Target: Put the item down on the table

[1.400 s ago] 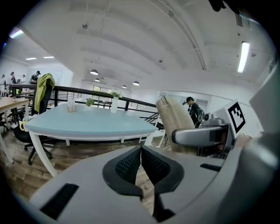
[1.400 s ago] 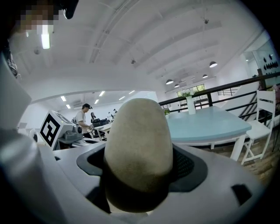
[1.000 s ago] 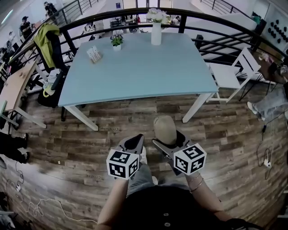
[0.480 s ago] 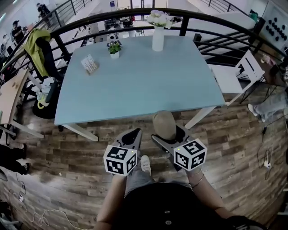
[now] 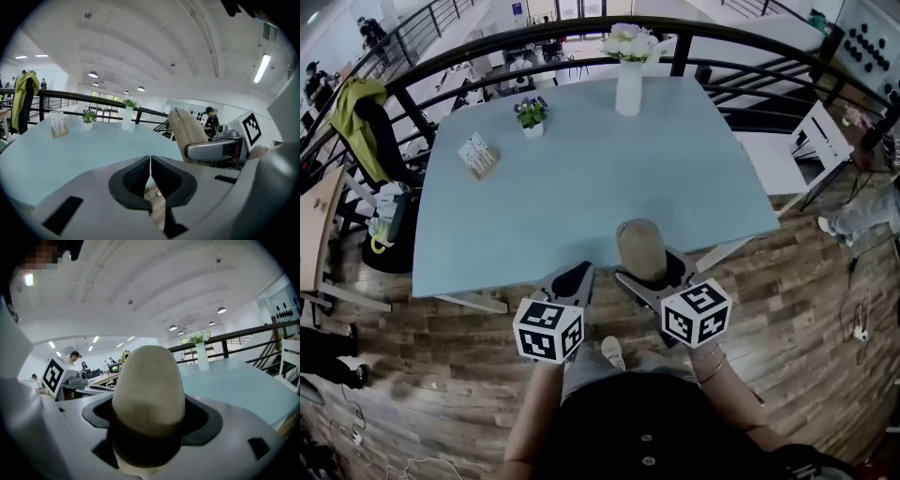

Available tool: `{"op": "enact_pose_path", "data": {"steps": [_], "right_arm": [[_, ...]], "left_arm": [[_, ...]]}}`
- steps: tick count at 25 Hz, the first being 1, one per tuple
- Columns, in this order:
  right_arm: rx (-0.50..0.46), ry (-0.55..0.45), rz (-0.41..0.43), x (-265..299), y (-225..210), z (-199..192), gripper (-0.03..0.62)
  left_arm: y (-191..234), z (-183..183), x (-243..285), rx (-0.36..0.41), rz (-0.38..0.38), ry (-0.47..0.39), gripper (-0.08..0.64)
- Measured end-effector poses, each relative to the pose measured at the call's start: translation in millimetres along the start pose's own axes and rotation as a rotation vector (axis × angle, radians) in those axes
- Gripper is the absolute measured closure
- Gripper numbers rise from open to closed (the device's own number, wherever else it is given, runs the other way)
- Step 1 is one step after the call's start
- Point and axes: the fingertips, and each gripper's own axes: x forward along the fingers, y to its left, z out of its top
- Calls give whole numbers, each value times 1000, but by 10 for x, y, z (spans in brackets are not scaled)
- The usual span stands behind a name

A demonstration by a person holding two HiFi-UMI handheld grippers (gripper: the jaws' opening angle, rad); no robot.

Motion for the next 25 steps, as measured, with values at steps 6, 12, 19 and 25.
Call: {"op": "enact_pose_path", "data": {"steps": [6, 12, 19, 25], "right_arm": [[12, 28, -8, 161, -8, -64, 183], [21, 45, -9, 298, -45, -78, 183], [14, 61, 25, 584, -124, 20, 183], [2, 84, 78, 1020, -273, 214, 183]], "left_arm": [[151, -88, 53, -23, -11, 24, 541], [296, -127, 94, -44, -8, 41, 541], [520, -45, 194, -61, 22, 39, 541], [832, 144, 417, -78, 57, 47, 541]]}}
